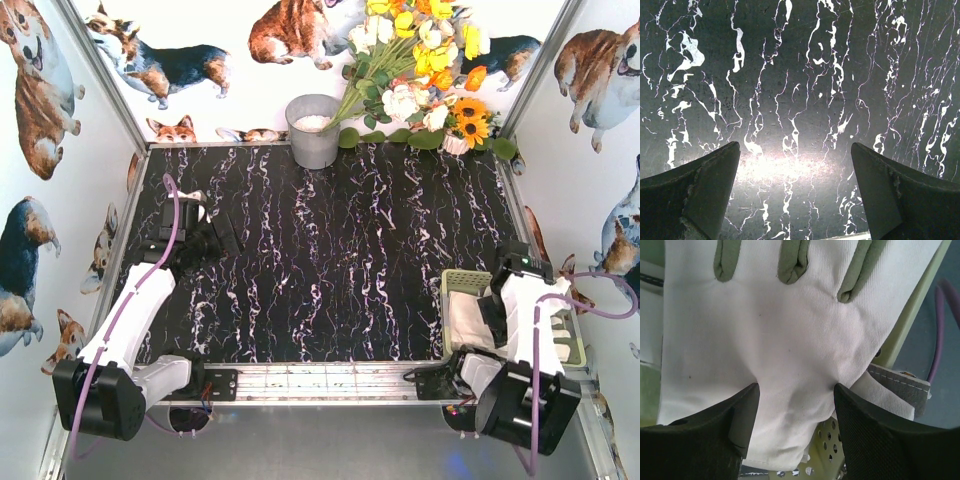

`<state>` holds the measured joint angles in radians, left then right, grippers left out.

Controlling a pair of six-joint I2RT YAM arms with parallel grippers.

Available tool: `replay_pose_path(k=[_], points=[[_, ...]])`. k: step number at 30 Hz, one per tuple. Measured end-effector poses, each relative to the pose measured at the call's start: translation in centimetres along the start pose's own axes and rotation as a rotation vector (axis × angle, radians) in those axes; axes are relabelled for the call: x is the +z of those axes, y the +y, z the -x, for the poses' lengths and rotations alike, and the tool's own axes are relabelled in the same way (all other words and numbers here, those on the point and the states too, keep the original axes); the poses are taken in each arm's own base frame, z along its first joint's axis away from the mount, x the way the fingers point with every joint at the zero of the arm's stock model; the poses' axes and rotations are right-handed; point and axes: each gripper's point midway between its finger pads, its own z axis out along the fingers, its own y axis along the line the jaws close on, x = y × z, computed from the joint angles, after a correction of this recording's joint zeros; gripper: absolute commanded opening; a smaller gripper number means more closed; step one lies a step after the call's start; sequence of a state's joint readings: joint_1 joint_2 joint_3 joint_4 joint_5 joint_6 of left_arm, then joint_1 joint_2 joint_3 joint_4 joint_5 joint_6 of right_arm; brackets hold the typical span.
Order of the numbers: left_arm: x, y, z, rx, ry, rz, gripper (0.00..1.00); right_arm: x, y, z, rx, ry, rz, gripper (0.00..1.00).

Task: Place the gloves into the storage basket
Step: Move the bin to the corner of the board.

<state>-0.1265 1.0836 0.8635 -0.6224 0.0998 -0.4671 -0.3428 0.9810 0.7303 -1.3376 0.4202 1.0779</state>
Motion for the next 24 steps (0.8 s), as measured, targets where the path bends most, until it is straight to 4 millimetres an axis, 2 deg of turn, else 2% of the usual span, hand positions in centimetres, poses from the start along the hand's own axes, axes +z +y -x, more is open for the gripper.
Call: replay_pose_path(k=[10, 15, 19, 24], points=[[0.0, 0.3, 0.2, -0.009, -0.006, 0.01, 0.87, 2.0, 1.1, -0.2, -0.02, 0.05, -0.089, 0.6], [0.4, 0.4, 0.3, -0.015, -0.004, 0.014, 0.87, 2.7, 2.1, 0.0, -0.065, 0.054, -0.075, 0.54], [0.9, 0.7, 0.1, -0.019, 0.011, 0.023, 0.87, 3.0, 3.6, 0.9, -0.104, 0.019, -0.01, 0.53], [1.3, 0.8, 0.1, -0.023, 0.023, 0.031, 0.87, 3.1, 6.6, 2.2, -0.122, -0.031, 0.109, 0.51]])
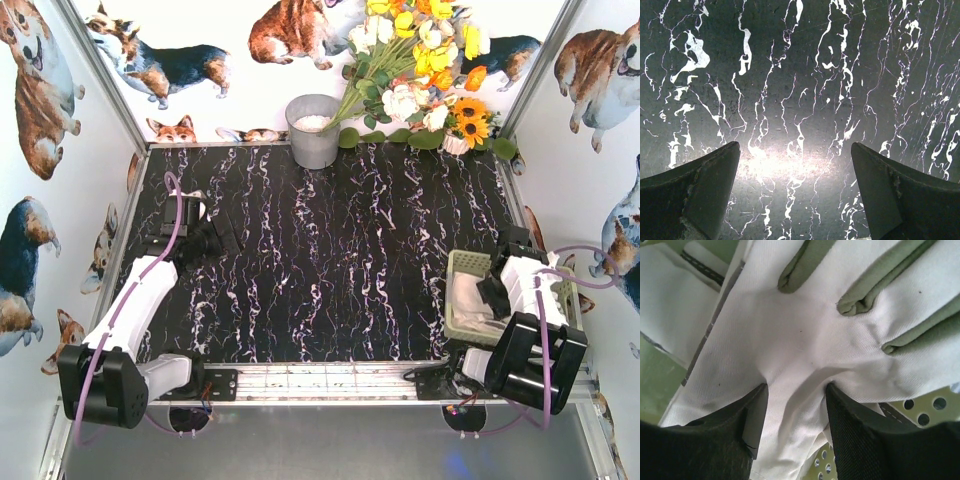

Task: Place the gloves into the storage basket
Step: Move the bin to the corner of the board, then reset both arms

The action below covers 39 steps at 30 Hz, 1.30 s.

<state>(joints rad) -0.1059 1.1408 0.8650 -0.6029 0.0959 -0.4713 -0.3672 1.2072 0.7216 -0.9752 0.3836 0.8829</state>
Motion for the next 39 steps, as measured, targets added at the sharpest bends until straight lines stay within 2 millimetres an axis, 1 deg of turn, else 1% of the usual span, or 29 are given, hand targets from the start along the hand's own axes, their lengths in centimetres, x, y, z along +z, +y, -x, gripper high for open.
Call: replay_pose_path(k=[4, 6, 8, 9, 10, 11, 12, 17, 19, 21, 23, 25, 27, 30, 33, 35, 39], points=[[0.1, -0.1, 0.1, -0.007, -0.002, -0.001, 0.87, 0.2, 2.0, 0.7, -0.02, -0.016, 0.081, 0.51], [0.2, -0.1, 0.2, -0.013, -0.005, -0.002, 0.87, 0.1, 2.6, 1.0, -0.032, -0.024, 0.114, 0.53], [0.2, -0.2, 0.3, -0.02, -0.008, -0.004, 0.87, -0.1, 3.2, 1.2, -0.039, -0.034, 0.146, 0.58], [0.2, -0.2, 0.3, -0.023, -0.009, -0.004, 0.87, -0.3, 3.4, 1.4, -0.041, -0.043, 0.163, 0.62], [0.2, -0.2, 0.3, -0.025, -0.01, -0.005, 0.87, -0.5, 3.6, 1.6, -0.042, -0.051, 0.175, 0.63], [0.2, -0.2, 0.3, -0.027, -0.01, -0.005, 0.87, -0.9, 3.6, 1.8, -0.041, -0.058, 0.187, 0.68], [0.2, -0.2, 0.3, -0.028, -0.01, -0.005, 0.87, -1.3, 3.7, 2.0, -0.04, -0.065, 0.194, 0.7], [0.2, -0.3, 0.4, -0.036, -0.014, -0.007, 0.87, -4.4, 3.4, 4.2, -0.017, -0.102, 0.185, 0.69], [0.2, -0.4, 0.6, -0.04, -0.022, -0.012, 0.87, -5.5, 2.9, 4.7, -0.016, -0.103, 0.17, 0.66], [0.3, -0.6, 0.8, -0.045, -0.029, -0.015, 0.87, -6.0, 2.4, 4.5, -0.025, -0.081, 0.146, 0.59], [0.3, -0.6, 0.9, -0.047, -0.032, -0.018, 0.87, -5.8, 1.7, 3.7, -0.044, -0.043, 0.107, 0.55], [0.3, -0.6, 0.9, -0.047, -0.033, -0.019, 0.87, -5.3, 1.1, 2.9, -0.063, -0.002, 0.069, 0.45], [0.3, -0.6, 0.8, -0.047, -0.032, -0.021, 0.87, -4.8, 0.7, 2.1, -0.08, 0.037, 0.04, 0.38], [0.3, -0.6, 0.8, -0.046, -0.031, -0.021, 0.87, -4.1, 0.4, 1.1, -0.091, 0.085, 0.002, 0.33], [0.3, -0.6, 0.8, -0.045, -0.029, -0.02, 0.87, -3.3, 0.3, 0.5, -0.104, 0.116, -0.028, 0.32], [0.3, -0.6, 0.7, -0.046, -0.026, -0.018, 0.87, -2.7, 0.2, 0.2, -0.109, 0.134, -0.049, 0.34], [0.1, -0.6, 0.7, -0.045, -0.027, -0.018, 0.87, -1.5, 0.0, -0.7, -0.103, 0.162, -0.083, 0.34]])
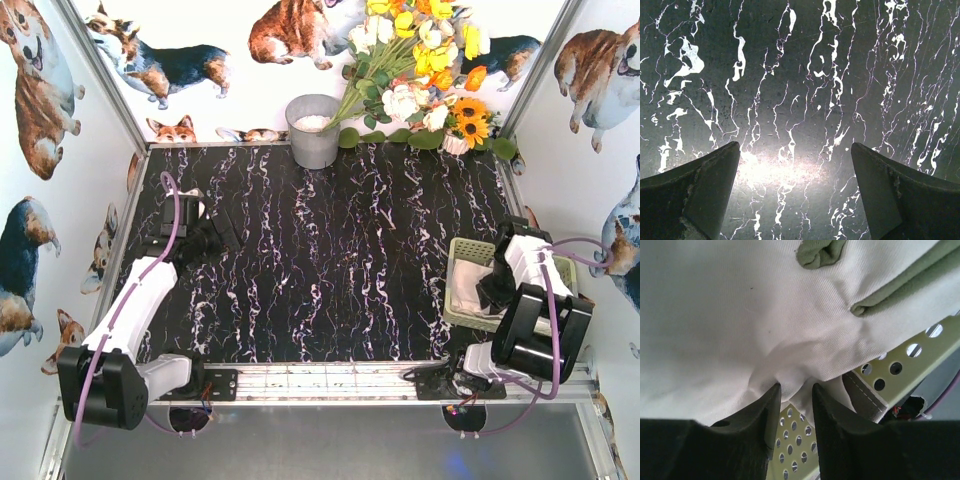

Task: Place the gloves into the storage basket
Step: Reset both arms

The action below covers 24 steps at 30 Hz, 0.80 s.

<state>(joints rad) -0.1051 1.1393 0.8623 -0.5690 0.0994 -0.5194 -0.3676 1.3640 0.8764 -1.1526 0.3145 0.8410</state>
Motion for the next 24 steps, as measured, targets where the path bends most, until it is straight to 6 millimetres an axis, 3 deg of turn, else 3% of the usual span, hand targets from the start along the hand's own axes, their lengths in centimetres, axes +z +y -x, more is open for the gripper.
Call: replay_pose_path(k=[6, 11, 14, 19, 24], points=[[-0.5, -0.1, 0.3, 0.002, -0.022, -0.005, 0.87, 1.2, 0.1, -0.6, 0.017, 0.014, -0.013, 0.38], [-0.9, 0.0, 0.7, 0.006, -0.044, 0.002, 0.9, -0.1, 0.3, 0.1, 0.026, -0.022, 0.035, 0.51], [-1.1, 0.1, 1.1, 0.012, -0.065, 0.012, 0.95, -3.0, 0.5, 1.7, 0.028, -0.092, 0.114, 0.56], [-2.0, -0.1, 3.3, 0.03, -0.141, 0.029, 1.0, -10.4, 2.4, 4.9, 0.001, -0.253, 0.36, 0.63], [-4.8, -0.4, 7.0, 0.054, -0.339, 0.036, 1.0, -16.2, 5.7, 4.4, -0.215, -0.387, 0.629, 0.75]])
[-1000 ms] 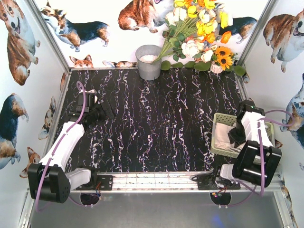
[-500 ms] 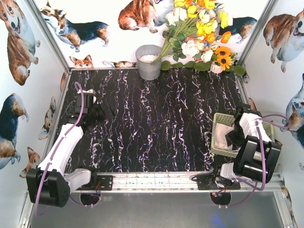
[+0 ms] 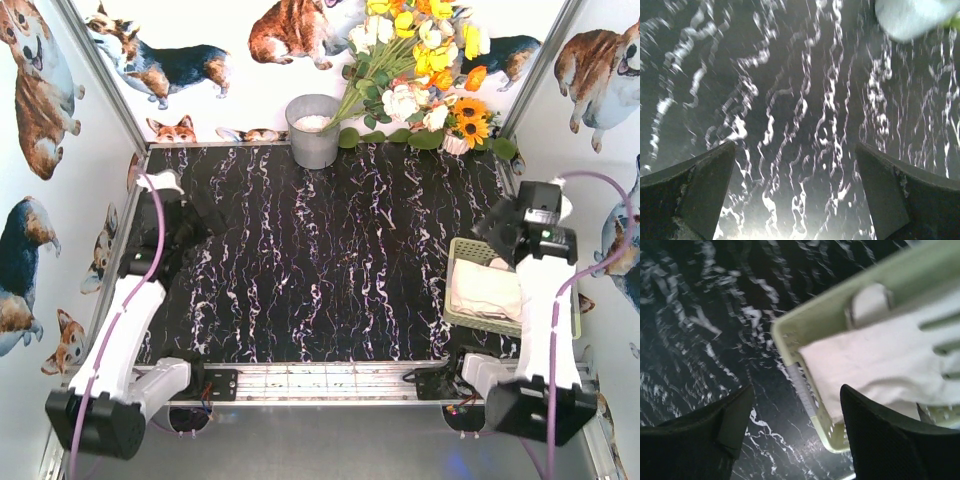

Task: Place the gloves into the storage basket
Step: Reset both arms

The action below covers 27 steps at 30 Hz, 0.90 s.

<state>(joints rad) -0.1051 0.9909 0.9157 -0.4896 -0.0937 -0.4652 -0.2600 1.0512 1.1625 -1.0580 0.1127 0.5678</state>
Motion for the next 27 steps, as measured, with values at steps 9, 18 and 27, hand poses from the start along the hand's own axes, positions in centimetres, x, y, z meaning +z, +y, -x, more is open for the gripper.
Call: replay_pose_path(k=[9, 18, 27], points=[[-1.3, 4.0, 3.7, 0.11, -0.397, 0.11, 1.0, 1.2, 4.3, -2.3, -0.274, -0.36, 0.422, 1.0], [6.0, 9.8, -7.7, 0.355, -0.333, 0.162, 1.0, 9.1, 3.4, -7.5, -0.426, -0.398, 0.458, 1.0], [10.9, 8.9, -8.5, 0.475, -0.369, 0.097, 1.0, 13.3, 4.7, -7.8, -0.534, -0.447, 0.456, 1.0]])
